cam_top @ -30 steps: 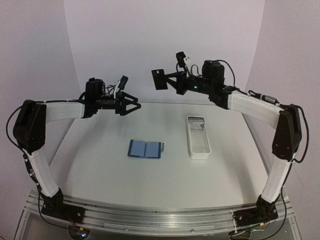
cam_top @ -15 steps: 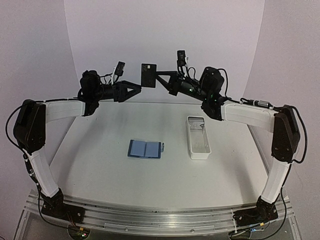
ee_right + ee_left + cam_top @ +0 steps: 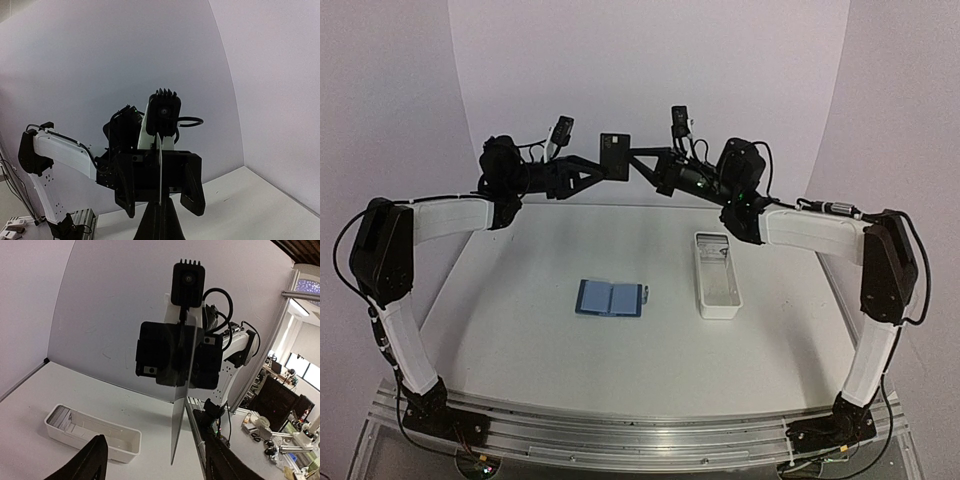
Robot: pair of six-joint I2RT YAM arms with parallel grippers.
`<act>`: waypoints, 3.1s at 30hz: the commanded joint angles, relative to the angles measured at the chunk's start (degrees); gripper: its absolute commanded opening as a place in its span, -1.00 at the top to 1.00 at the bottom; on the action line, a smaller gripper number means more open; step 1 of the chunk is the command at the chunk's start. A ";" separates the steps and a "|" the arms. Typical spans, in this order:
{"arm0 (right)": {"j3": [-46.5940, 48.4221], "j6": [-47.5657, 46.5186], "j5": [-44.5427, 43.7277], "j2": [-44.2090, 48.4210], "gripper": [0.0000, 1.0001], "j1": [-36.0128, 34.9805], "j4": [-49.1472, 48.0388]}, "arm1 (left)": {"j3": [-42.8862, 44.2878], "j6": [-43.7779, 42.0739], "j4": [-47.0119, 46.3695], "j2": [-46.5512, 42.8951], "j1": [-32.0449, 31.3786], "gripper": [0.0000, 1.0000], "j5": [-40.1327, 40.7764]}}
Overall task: Put the credit cards into the card holder
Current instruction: Pick up the credit card from the storage box, then insert the credit card into the card holder.
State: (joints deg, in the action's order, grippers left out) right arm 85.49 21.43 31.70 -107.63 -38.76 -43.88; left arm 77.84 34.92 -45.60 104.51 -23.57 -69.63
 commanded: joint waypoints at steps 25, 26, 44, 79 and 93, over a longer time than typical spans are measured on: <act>4.73 1.41 4.41 -6.53 1.00 -0.81 -0.33 | 0.98 1.53 -1.96 -0.71 -0.99 1.00 -3.33; 4.76 1.44 4.34 -6.53 1.00 -0.84 -0.29 | 1.06 1.20 -1.15 -0.71 -1.02 1.00 -3.39; -9.31 28.86 -11.76 -10.70 1.00 0.18 20.33 | -13.73 -86.11 52.98 -2.17 0.87 -0.57 22.80; -8.19 38.95 -3.18 -22.15 1.00 -0.24 11.68 | -11.87 -4.18 56.83 5.89 5.01 -0.54 31.95; -9.85 38.63 -2.92 -24.81 1.00 -0.45 7.53 | -15.23 0.32 52.65 16.98 5.05 -0.44 21.65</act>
State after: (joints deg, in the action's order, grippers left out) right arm 75.75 60.07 27.49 -130.85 -38.94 -32.42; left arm 66.24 33.06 5.87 117.12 -18.04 -47.59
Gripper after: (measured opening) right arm 0.003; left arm 0.728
